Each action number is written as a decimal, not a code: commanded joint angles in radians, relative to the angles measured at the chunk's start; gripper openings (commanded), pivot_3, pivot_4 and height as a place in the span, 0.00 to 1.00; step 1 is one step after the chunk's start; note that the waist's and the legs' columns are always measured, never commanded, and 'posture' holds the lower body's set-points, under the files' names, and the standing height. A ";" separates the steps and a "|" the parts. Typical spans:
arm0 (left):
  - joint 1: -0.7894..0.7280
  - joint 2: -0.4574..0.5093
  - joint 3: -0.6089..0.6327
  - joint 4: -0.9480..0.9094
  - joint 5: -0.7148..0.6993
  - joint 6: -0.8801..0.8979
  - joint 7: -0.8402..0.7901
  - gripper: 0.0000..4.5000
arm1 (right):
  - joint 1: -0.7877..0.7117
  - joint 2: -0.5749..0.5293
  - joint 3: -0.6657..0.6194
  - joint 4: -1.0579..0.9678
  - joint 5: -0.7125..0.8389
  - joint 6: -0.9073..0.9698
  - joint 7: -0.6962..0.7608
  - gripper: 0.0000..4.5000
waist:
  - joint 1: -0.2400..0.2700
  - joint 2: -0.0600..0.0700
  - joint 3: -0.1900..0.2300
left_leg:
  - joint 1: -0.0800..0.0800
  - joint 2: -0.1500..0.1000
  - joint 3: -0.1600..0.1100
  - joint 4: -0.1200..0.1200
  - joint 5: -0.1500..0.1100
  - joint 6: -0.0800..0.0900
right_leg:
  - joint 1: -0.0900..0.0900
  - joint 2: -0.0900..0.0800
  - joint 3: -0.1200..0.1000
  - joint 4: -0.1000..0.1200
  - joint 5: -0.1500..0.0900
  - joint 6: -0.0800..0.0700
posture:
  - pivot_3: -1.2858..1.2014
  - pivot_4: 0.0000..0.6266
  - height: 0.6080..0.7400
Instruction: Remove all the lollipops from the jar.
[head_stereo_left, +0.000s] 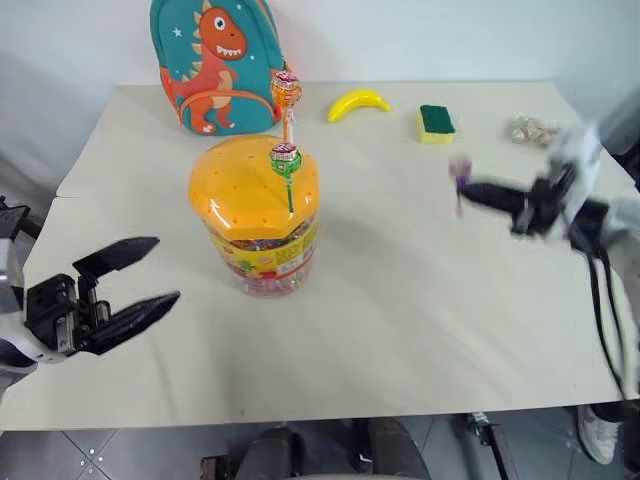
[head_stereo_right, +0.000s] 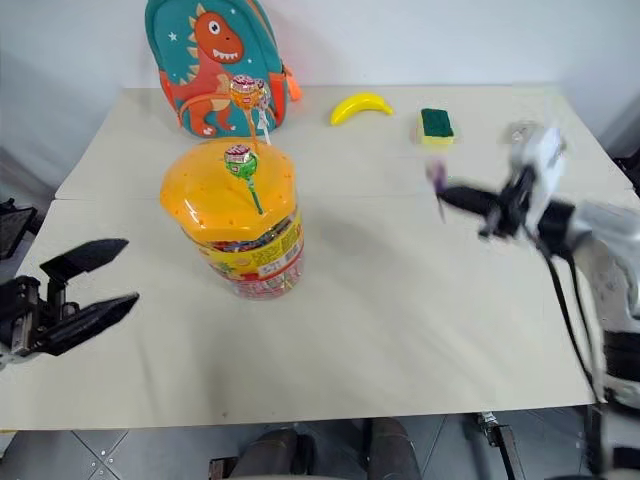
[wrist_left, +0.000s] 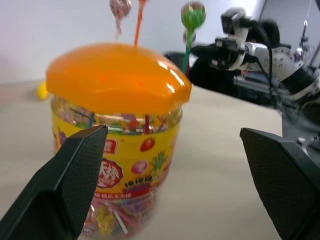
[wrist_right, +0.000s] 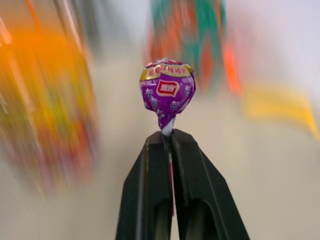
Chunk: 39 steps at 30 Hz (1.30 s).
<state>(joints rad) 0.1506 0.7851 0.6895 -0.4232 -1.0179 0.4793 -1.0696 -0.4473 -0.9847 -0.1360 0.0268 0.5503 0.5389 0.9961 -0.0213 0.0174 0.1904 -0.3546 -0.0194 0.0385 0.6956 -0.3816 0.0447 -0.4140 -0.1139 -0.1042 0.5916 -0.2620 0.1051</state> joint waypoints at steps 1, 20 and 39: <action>-0.014 0.006 -0.024 -0.001 0.046 -0.053 -0.044 1.00 | 0.069 -0.053 0.077 0.036 -0.124 -0.035 0.049 0.02 | -0.005 0.000 0.000 | 0.000 0.000 0.001 0.001 0.000 0.000 | 0.000 0.000 0.000 0.001 0.000 0.001 | 0.52 0.24 1.00; -0.055 -0.021 0.018 0.069 -0.021 -0.051 -0.025 1.00 | -0.008 0.163 -0.069 -0.041 0.163 -0.239 0.301 0.44 | -0.001 0.003 0.002 | 0.003 0.003 0.001 0.004 0.000 -0.002 | 0.002 -0.001 -0.003 0.003 0.001 0.001 | 0.52 0.24 1.00; -0.035 -0.050 0.037 0.049 -0.050 -0.047 0.007 1.00 | -0.420 0.636 0.266 -0.244 0.101 -0.042 -0.073 0.44 | 0.010 0.002 0.001 | 0.001 0.002 -0.001 0.004 -0.001 -0.003 | 0.000 0.000 -0.005 0.004 0.000 0.000 | 0.52 0.24 1.00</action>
<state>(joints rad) 0.1077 0.7333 0.7020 -0.3436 -1.0631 0.4452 -1.0597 -0.8489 -0.3564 0.1287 -0.1992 0.6566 0.4922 0.9389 -0.0113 0.0192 0.1916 -0.3535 -0.0170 0.0371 0.6996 -0.3824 0.0417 -0.4141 -0.1139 -0.1091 0.5959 -0.2616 0.1047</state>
